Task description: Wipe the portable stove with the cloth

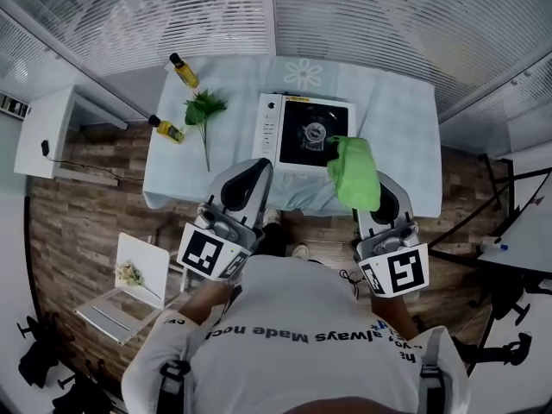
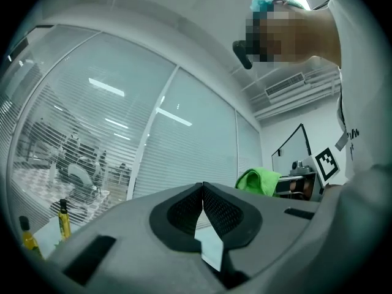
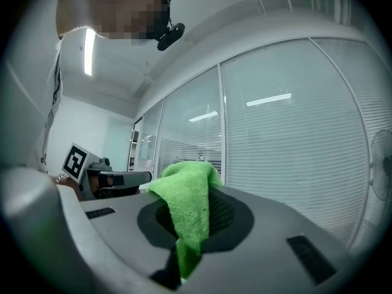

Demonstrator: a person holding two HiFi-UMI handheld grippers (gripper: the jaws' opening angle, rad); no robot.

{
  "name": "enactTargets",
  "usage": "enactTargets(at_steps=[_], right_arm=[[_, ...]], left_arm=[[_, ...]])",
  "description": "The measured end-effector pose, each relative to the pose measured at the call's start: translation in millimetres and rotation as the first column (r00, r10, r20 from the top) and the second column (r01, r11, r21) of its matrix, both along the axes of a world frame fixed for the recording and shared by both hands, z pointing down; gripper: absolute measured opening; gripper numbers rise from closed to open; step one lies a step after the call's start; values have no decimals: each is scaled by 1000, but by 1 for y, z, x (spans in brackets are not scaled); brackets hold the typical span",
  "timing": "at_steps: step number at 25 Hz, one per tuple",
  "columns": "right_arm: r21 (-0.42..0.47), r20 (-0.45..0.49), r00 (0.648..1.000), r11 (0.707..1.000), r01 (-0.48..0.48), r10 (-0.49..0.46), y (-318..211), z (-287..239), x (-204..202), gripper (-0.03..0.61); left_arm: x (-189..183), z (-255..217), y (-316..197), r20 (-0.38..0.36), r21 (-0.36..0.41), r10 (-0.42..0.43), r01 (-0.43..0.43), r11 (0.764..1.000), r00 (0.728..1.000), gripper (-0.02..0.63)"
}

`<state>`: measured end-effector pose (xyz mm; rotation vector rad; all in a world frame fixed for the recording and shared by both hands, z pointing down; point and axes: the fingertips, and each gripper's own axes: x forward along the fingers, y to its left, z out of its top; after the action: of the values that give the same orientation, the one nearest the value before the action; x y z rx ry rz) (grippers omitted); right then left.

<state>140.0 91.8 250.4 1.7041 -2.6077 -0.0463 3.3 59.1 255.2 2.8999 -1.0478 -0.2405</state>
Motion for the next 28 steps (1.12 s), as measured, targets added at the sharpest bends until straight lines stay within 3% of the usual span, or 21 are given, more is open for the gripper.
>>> enactTargets(at_steps=[11, 21, 28], right_arm=[[29, -2, 999, 999, -38, 38, -105, -11, -46, 23], [9, -1, 999, 999, -54, 54, -145, 2, -56, 23], [-27, -93, 995, 999, -25, 23, -167, 38, -66, 23]], left_arm=[[-42, -4, -108, -1, 6, 51, -51, 999, 999, 12], [-53, 24, -150, 18, -51, 87, -86, 995, 996, 12], [-56, 91, -173, 90, -126, 77, -65, 990, 993, 12]])
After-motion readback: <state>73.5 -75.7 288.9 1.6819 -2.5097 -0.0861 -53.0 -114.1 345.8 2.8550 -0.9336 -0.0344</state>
